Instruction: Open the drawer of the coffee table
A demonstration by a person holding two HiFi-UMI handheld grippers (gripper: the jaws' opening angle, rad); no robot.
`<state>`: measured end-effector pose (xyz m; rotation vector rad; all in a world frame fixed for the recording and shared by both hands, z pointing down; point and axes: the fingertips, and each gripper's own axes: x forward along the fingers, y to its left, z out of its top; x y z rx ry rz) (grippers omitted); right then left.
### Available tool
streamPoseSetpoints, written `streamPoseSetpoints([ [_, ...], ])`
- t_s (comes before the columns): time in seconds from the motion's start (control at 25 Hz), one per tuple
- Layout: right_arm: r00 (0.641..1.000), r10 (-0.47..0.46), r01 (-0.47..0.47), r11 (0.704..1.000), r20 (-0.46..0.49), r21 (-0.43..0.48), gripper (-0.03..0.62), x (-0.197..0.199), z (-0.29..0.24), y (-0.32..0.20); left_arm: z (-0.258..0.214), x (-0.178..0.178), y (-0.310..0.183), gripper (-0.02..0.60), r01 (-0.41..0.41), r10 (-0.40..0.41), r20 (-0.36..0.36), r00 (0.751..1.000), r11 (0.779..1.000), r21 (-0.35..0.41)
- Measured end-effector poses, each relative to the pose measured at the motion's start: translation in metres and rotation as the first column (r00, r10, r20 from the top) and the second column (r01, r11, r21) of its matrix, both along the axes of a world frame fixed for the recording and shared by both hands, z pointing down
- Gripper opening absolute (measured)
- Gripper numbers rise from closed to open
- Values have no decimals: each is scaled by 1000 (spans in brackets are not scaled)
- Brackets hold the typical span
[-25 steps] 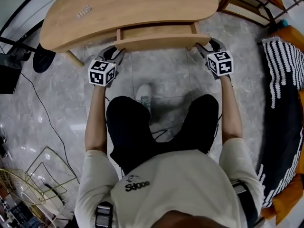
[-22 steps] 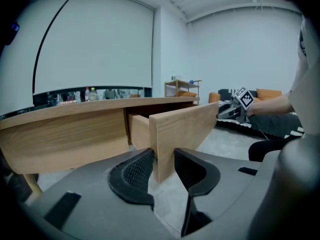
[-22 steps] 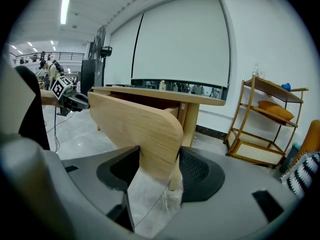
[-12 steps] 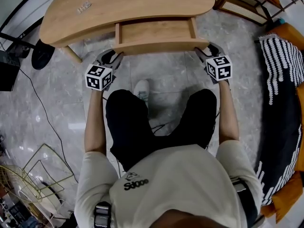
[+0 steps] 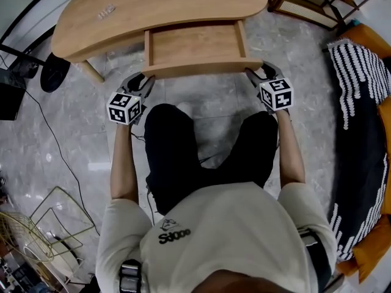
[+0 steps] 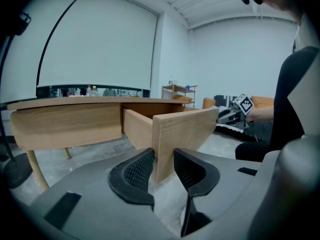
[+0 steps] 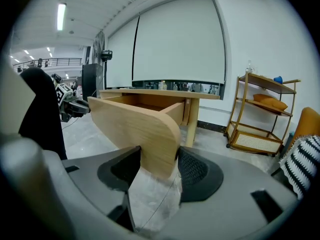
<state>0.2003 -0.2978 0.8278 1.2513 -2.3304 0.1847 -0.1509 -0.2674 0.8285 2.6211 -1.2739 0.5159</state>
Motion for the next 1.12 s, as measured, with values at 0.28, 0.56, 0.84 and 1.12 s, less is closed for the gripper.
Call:
streamPoseSetpoints([
  [0.28, 1000, -14, 14, 1000, 11, -1, 233, 6, -1, 9, -3, 7, 13, 138, 9, -9, 5, 1000, 1000, -5],
  [0.56, 1000, -17, 17, 1000, 3, -15, 233, 11, 10, 21, 10, 12, 30, 138, -3, 4, 21, 1000, 999, -34],
  [0.84, 1000, -3, 4, 999, 15, -53, 230, 12, 26, 26, 26, 14, 33, 140, 6, -3, 40, 999, 997, -73],
  [1.12, 1000, 3, -2, 997, 3, -81, 230, 13, 40, 24, 42, 16, 32, 140, -12, 19, 70, 997, 995, -102],
])
